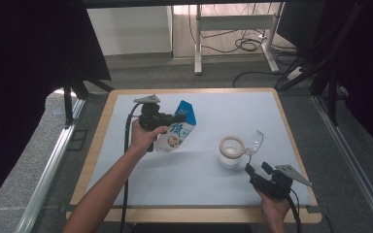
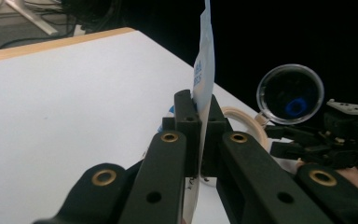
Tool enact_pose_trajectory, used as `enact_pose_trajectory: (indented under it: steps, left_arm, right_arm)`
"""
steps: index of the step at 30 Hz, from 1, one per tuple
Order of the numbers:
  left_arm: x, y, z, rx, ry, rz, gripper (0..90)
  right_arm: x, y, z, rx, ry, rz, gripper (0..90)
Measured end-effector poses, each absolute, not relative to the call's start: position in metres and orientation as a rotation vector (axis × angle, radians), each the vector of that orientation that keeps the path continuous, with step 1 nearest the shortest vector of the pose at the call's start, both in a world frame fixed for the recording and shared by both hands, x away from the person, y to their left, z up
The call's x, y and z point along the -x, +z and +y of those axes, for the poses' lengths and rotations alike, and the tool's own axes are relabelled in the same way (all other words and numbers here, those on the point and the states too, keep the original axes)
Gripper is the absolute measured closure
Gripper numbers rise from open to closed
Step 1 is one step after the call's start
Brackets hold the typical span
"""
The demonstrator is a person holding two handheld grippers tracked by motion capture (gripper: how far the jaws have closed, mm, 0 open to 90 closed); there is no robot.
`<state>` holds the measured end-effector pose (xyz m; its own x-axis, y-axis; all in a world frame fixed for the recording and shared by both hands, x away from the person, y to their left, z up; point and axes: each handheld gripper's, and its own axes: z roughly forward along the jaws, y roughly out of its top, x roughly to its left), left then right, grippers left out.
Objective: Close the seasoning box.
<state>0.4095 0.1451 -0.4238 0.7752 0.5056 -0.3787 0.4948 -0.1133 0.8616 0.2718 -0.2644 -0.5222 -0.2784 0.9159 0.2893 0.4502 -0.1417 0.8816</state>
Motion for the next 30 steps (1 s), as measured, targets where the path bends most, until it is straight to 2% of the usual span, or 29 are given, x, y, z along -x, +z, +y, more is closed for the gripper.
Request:
enact_pose_trajectory:
  steps: [11,23,30]
  left_arm:
    - [-0.412,-0.438,0.173,-1.701,0.026,0.848,89.5]
    - [-0.421,-0.463,0.206,-1.642,0.094,0.952,89.5]
    - [-0.414,-0.469,0.226,-1.596,0.137,0.984,89.2]
  right_arm:
    - [-0.274,-0.524,-0.270,-1.545,1.399,1.677,28.8]
    - [-0.275,-0.526,-0.269,-1.548,1.394,1.683,28.8]
    - [-0.275,-0.526,-0.270,-1.552,1.399,1.679,28.8]
